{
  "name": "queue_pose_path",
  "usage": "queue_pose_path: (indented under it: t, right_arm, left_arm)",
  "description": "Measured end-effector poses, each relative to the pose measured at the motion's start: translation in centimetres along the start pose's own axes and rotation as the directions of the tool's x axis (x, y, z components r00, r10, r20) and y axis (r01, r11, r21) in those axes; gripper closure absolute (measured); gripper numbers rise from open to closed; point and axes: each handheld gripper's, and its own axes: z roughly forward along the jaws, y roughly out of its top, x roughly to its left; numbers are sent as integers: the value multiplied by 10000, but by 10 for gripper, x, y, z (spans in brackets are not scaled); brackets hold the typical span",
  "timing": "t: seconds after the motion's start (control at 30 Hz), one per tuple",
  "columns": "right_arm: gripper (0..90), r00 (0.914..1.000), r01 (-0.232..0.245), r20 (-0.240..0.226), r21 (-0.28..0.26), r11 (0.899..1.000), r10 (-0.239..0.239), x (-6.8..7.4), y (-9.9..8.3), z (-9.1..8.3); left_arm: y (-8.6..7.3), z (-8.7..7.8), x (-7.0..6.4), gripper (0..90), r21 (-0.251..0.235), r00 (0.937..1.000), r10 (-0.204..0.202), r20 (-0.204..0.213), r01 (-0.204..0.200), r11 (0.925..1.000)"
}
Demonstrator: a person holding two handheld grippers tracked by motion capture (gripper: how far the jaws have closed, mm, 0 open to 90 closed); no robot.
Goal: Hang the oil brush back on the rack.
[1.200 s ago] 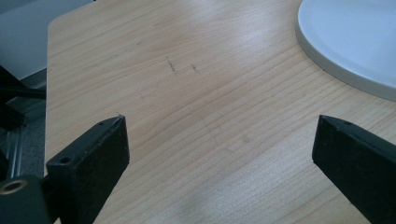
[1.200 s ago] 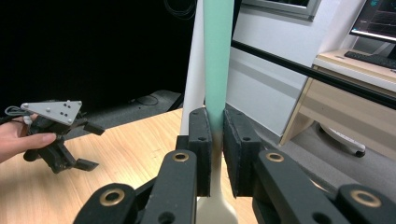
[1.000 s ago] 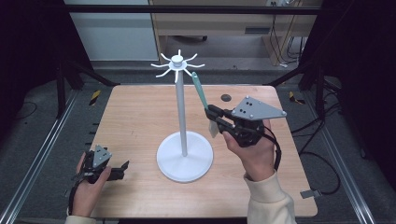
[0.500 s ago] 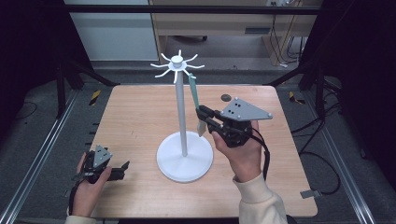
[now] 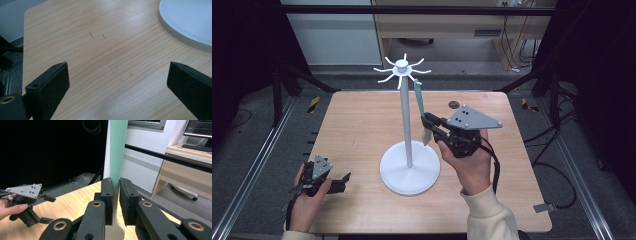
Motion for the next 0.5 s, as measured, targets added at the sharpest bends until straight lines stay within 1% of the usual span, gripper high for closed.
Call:
queue_pose_path:
  t: [0.1,0.5]
  right_arm:
    - [818,10000,14,-42,20,10000,-14,1,0,0]
    - [816,10000,5,62,-8,10000,-5,1,0,1]
  left_arm:
    - [0,0,0,38,-33,10000,1,-16,-1,10000]
    - [0,0,0,38,16,10000,38,23,-38,10000]
